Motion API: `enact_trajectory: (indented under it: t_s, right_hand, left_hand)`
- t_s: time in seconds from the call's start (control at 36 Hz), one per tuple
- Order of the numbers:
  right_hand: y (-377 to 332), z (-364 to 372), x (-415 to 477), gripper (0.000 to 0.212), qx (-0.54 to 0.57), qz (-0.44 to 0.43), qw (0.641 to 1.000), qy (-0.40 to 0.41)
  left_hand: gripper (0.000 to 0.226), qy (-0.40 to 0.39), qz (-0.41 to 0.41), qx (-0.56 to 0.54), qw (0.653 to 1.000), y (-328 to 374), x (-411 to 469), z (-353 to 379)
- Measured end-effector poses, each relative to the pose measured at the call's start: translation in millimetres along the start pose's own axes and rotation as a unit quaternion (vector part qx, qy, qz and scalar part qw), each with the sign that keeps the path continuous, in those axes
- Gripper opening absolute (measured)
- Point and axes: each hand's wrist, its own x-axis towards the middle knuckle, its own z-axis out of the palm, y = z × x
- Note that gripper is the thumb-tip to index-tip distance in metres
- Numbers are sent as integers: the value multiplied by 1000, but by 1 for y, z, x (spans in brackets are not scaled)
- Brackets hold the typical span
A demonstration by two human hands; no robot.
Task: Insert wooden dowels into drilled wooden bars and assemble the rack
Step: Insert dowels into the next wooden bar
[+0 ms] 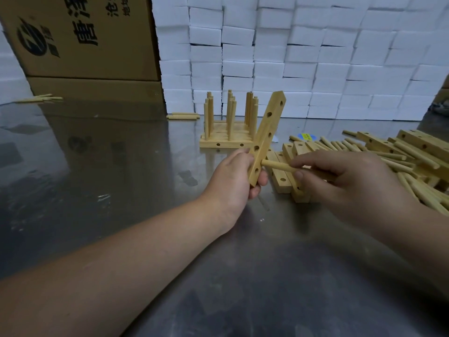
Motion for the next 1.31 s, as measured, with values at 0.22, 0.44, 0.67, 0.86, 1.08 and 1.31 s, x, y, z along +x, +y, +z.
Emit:
enact_trajectory:
  t_s: [0.22,0.44,0.67,0.86,1.08,1.31]
  right_hand:
    - [-2,3,-2,14,-41,-31,999,2]
    - [-2,2,-2,16,-26,-34,999,8]
    - [-4,4,-2,36,-18,-35,999,-5]
    - [-3,4,-2,26,-2,-30,1000,-7]
    - [3,5,0,28,-14,-39,998,-56]
    - [8,7,1,32,8,-68,997,-43]
  left_hand:
    - [28,0,9,7,1000,-2,0,0]
    - [27,4,9,37,999,-4,-1,-1]
    - [32,3,14,21,1000,-6,1,-3]
    - [30,-20,36,31,999,-7,0,-4]
    - [32,-5,27,53,998,-7,1,-2]
    - [33,51,19,99,994,-7,2,2]
